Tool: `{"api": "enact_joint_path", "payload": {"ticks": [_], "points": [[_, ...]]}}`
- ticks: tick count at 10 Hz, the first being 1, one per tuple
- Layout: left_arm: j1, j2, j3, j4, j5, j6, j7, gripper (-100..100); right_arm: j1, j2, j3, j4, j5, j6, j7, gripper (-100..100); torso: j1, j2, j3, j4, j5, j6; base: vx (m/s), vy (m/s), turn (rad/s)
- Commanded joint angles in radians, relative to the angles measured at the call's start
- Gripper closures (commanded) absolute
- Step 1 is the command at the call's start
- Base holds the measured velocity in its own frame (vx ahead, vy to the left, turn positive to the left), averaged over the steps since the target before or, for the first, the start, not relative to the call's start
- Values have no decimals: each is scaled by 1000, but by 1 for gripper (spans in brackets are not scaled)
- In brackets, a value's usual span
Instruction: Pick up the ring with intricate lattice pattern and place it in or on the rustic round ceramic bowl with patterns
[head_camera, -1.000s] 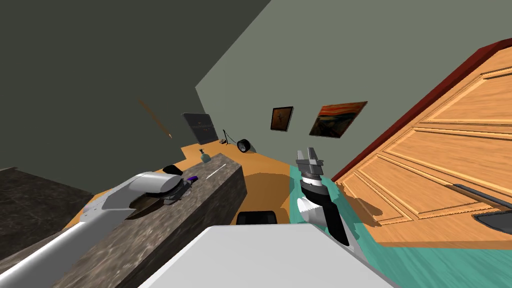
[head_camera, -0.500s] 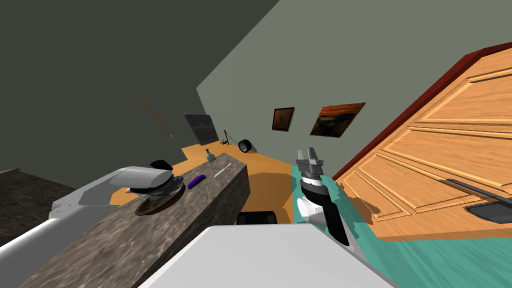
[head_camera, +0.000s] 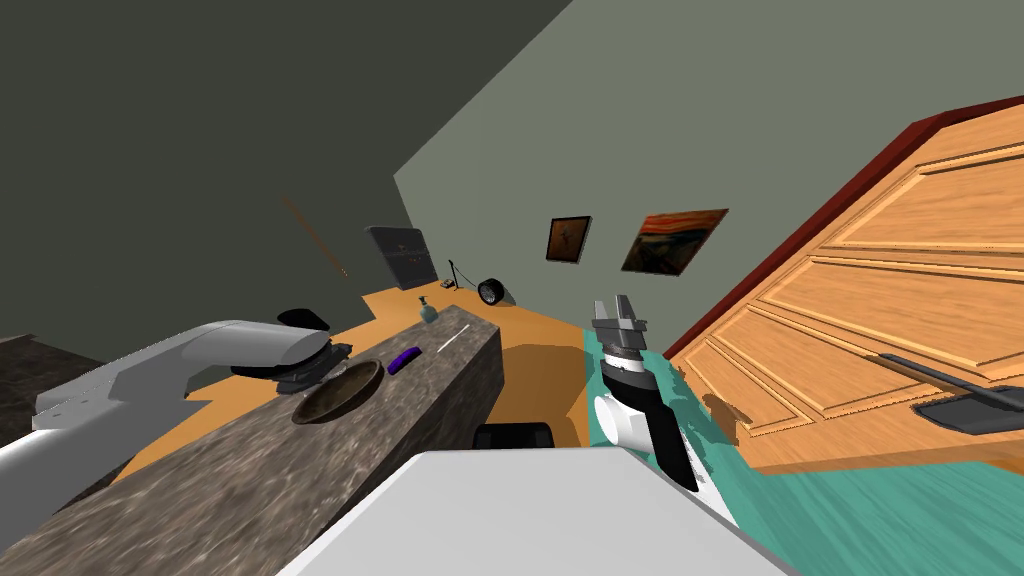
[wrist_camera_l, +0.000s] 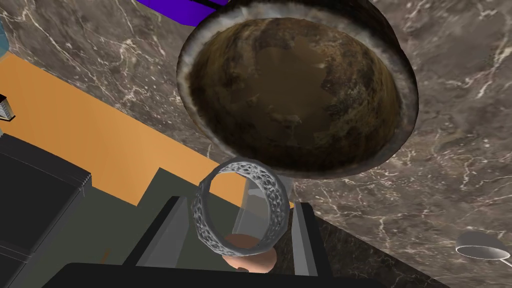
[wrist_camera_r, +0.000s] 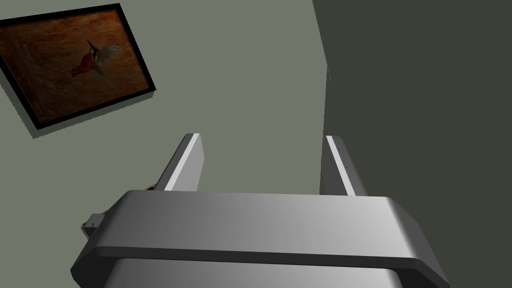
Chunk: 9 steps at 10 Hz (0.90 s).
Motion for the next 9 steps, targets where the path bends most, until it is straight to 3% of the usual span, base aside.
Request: {"api": "enact_joint_path", "payload": {"ticks": [1,5,6,7,9], "points": [[0,0,0,0,0,0,0,-100,0,0,0,0,0,0,0,0,0,0,0,0,0,0,0,0,0],[0,0,0,0,0,0,0,-100,0,0,0,0,0,0,0,0,-4,-2,-1,-1,-1,0,0,0,0],[0,0,0,0,0,0,0,0,0,0,0,0,0,0,0,0,-4,-2,-1,-1,-1,0,0,0,0],[-3,17,19,-22,22,31,7,-100,0,0,0,0,0,0,0,0,-4,-2,-1,-1,-1,0,6,-7,21],[-5,34,39,-44,43,62,13,-100,0,0,0,0,0,0,0,0,-5,-3,-2,-1,-2,0,7,-8,24]]}}
